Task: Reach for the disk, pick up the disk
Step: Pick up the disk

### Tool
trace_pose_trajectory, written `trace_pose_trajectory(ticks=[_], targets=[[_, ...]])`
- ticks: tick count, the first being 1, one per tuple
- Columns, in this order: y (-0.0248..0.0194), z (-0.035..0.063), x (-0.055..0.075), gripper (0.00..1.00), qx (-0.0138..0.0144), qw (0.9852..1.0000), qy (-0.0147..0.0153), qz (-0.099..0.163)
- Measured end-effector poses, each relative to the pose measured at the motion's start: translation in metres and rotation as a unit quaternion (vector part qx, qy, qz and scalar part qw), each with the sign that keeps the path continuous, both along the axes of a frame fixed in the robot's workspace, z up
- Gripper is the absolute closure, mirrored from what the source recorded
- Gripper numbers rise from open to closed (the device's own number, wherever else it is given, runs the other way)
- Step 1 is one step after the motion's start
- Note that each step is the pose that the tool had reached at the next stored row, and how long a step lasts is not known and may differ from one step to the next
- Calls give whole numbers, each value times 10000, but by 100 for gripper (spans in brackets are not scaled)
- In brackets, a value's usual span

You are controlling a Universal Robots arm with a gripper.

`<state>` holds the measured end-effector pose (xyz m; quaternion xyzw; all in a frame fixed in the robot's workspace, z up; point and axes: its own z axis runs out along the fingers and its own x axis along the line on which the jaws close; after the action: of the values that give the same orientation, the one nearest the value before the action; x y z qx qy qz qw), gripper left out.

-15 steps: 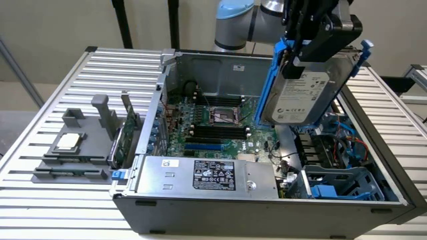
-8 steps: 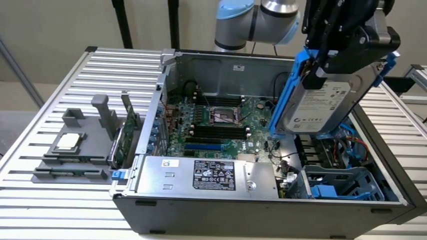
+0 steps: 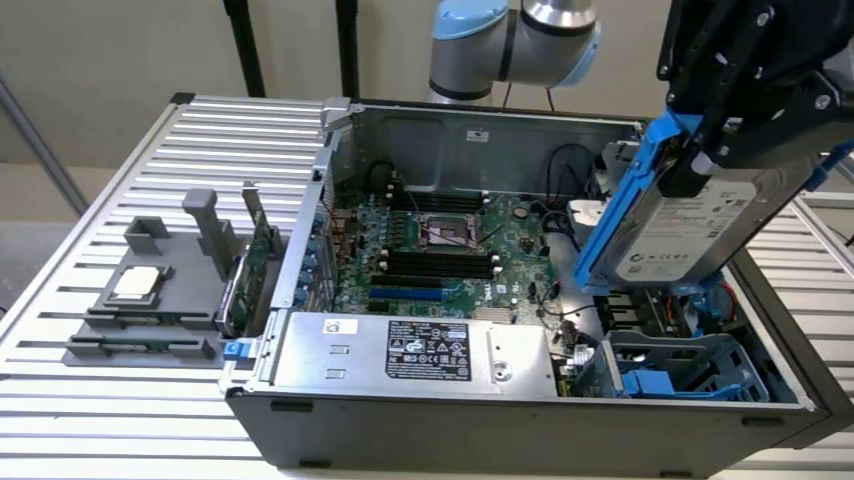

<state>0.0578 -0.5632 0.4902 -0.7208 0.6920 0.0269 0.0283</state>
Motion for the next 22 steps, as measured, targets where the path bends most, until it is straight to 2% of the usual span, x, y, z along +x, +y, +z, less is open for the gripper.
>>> trace_pose_trajectory(ticks=[6,9,13,15,17,22], targets=[[-126,17,186,67,1,10000,7,0],[-183,18,274,67,2,10000,22,0],[-276,15,312,67,3,10000,52,0],[-311,8,323,67,4,10000,56,-4],[-331,-6,338,67,7,10000,57,-13],[-335,-40,366,67,16,9999,57,-149]])
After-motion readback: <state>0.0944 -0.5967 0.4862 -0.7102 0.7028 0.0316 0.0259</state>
